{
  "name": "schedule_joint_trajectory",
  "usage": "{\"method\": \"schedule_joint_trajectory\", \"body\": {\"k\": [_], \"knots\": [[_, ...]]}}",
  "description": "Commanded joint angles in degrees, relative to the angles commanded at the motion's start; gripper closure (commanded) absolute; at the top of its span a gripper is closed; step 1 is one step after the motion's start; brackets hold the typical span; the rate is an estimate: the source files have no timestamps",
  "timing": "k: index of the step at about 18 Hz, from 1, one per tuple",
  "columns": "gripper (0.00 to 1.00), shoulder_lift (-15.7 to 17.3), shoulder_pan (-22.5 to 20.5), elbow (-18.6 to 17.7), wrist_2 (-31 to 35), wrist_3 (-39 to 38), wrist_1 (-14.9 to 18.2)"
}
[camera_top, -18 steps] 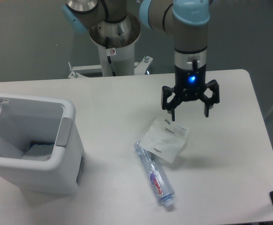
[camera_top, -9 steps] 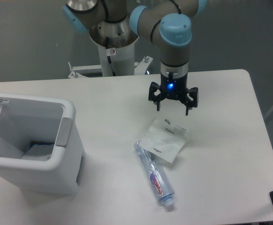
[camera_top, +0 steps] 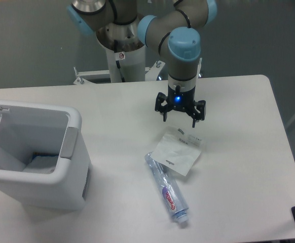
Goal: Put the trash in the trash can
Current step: 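Move the open gripper down over the white wrapper sheet, then close the gripper on the edge of the white wrapper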
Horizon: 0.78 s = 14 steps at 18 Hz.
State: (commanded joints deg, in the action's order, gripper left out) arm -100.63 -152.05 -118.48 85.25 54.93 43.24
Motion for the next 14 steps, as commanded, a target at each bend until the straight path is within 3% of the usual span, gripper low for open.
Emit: {"method": "schedule_joint_trajectory", "body": {"k": [14], "knots": [[0.0, -6.2, 2.2, 2.0, 2.9, 2.1, -1.4]]}}
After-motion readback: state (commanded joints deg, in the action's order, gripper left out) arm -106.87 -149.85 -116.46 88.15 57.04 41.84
